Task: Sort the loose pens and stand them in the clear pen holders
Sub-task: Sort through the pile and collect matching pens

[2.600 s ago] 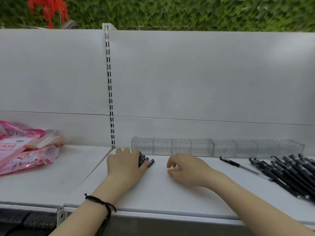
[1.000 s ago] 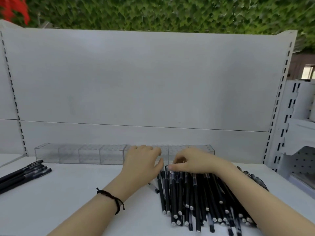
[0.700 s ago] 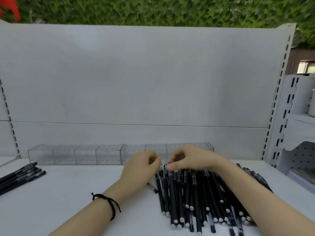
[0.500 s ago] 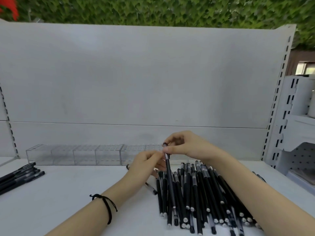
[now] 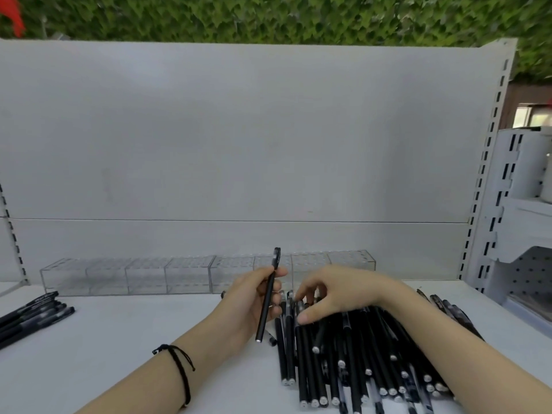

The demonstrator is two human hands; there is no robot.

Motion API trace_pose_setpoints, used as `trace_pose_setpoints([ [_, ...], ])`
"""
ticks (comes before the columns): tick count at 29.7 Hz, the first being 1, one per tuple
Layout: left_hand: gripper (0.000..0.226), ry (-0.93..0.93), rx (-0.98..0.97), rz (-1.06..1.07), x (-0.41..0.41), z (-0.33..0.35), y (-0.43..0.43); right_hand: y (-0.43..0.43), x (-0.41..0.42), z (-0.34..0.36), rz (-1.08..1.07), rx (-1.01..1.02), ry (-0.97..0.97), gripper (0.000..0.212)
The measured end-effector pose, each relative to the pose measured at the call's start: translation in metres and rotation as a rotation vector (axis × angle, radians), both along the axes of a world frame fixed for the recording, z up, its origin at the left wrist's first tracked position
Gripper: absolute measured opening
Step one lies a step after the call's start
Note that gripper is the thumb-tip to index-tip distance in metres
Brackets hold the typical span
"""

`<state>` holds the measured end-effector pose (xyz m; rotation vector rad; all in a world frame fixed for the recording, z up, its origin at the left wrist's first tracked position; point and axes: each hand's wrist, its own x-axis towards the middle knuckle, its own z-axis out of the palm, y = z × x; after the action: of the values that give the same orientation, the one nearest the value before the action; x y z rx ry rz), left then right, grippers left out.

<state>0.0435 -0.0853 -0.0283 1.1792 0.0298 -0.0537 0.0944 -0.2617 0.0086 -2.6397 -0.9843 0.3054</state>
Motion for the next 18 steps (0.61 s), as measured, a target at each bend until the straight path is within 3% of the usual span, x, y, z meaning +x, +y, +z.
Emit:
trace_pose_setpoints([
  [9,0.022,0.008,0.015,0.000,0.0002,-0.0010,-0.0012,0.0042,0.0004,-0.0021,-0.053,0.069,0.119,0.047],
  [18,0.022,0.025,0.020,0.015,-0.0032,0.0032,-0.0032,0.0019,0.0010,0.0055,-0.074,0.649,0.378,0.034],
])
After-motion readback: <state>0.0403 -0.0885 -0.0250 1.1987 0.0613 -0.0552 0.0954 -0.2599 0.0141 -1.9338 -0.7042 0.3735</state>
